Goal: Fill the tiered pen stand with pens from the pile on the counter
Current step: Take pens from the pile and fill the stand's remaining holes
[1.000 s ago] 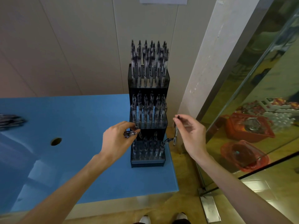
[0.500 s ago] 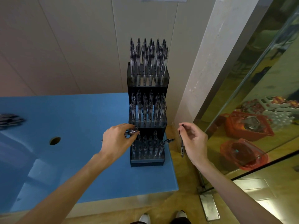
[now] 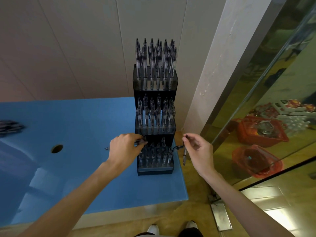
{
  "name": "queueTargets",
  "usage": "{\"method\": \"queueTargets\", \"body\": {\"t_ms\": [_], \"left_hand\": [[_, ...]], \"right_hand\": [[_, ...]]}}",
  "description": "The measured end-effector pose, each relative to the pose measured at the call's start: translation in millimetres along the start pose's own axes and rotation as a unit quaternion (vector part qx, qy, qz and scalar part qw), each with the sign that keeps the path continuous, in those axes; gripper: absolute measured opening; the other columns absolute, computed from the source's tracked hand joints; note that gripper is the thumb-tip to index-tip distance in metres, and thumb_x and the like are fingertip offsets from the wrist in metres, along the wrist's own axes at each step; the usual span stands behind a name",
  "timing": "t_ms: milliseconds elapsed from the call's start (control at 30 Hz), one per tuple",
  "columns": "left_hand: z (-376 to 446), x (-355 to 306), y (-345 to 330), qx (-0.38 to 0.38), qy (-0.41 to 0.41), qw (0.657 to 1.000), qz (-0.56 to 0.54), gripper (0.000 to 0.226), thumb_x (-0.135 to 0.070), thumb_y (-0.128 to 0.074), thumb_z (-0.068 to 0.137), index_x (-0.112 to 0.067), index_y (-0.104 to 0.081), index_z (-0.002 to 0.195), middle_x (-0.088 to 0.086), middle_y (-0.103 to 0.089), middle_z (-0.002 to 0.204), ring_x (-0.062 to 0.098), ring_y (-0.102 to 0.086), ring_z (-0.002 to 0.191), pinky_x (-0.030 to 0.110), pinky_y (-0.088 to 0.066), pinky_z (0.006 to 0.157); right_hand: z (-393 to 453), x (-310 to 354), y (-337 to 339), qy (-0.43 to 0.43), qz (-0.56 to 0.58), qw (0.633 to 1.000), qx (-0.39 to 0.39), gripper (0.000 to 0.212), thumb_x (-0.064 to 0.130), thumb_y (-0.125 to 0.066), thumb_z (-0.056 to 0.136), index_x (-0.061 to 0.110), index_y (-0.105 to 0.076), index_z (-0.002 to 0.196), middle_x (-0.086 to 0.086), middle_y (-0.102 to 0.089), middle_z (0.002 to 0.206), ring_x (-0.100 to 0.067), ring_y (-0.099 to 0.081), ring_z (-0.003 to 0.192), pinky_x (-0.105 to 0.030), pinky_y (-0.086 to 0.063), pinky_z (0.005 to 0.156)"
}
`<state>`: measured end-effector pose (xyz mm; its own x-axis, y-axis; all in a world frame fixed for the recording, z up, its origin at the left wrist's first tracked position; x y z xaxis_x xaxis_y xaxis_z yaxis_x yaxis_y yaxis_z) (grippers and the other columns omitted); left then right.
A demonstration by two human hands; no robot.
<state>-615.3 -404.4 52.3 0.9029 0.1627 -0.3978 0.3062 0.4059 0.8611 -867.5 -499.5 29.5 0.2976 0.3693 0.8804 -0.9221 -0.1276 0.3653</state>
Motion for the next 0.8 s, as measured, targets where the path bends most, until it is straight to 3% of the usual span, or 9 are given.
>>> {"method": "queueTargets", "body": {"t_ms": [133,300,467,633,800], "left_hand": [[1,2,0,-0.001,0.008,1.000,-0.007,0.026,-0.051,-0.075,0.087,-0.025,-0.078,0.083,-0.012,-0.070,0.066,0.014,-0.065,0.058,0.027,-0.050,0.050],[-1,3,2,-0.025,0.003,1.000,-0.016,0.025,-0.054,-0.075,0.085,-0.030,-0.078,0.090,-0.016,-0.074,0.079,0.010,-0.069,0.069,0.023,-0.048,0.052],[-5,3,4,-0.037,0.010,0.998,-0.048,0.027,-0.056,-0.072,0.086,-0.030,-0.076,0.094,-0.018,-0.073,0.088,0.006,-0.068,0.077,0.029,-0.056,0.061],[-4,0,14,-0.049,0.018,0.994,-0.097,0.024,-0.055,-0.069,0.089,-0.032,-0.074,0.096,-0.023,-0.071,0.091,-0.004,-0.059,0.071,0.023,-0.054,0.065],[-4,-4,17,-0.047,0.021,0.991,-0.127,0.018,-0.049,-0.069,0.092,-0.033,-0.074,0.098,-0.026,-0.070,0.094,-0.003,-0.065,0.081,0.027,-0.058,0.068]], "right_hand": [[-5,-2,-6,0.015,-0.003,1.000,-0.009,0.019,0.015,-0.070,0.095,0.011,-0.073,0.113,0.008,-0.073,0.096,-0.007,-0.069,0.085,-0.017,-0.055,0.073],[-12,-9,-1,0.031,-0.018,0.999,-0.007,0.020,0.021,-0.064,0.097,0.012,-0.070,0.113,0.007,-0.075,0.097,-0.004,-0.063,0.062,-0.011,-0.044,0.053],[-13,-13,7,0.028,-0.025,0.998,0.040,0.023,0.024,-0.070,0.094,0.015,-0.074,0.114,0.011,-0.074,0.097,-0.009,-0.071,0.078,-0.024,-0.057,0.061],[-14,-12,6,0.088,-0.063,0.992,0.062,0.031,0.036,-0.069,0.091,0.015,-0.076,0.113,0.012,-0.074,0.104,-0.006,-0.071,0.090,-0.032,-0.062,0.073],[-13,-8,4,0.123,-0.095,0.986,0.055,0.025,0.032,-0.070,0.091,0.016,-0.077,0.109,0.013,-0.073,0.099,-0.004,-0.069,0.080,-0.031,-0.060,0.062]]}}
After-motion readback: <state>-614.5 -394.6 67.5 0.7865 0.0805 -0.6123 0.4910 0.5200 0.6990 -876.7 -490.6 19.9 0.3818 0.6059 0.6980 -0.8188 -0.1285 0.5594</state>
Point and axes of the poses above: each hand's wrist, its own z-axis towards the middle knuckle, its own y-axis out of the back of the hand, x = y × z, the point moved 3 cm from there along z, towards the middle knuckle
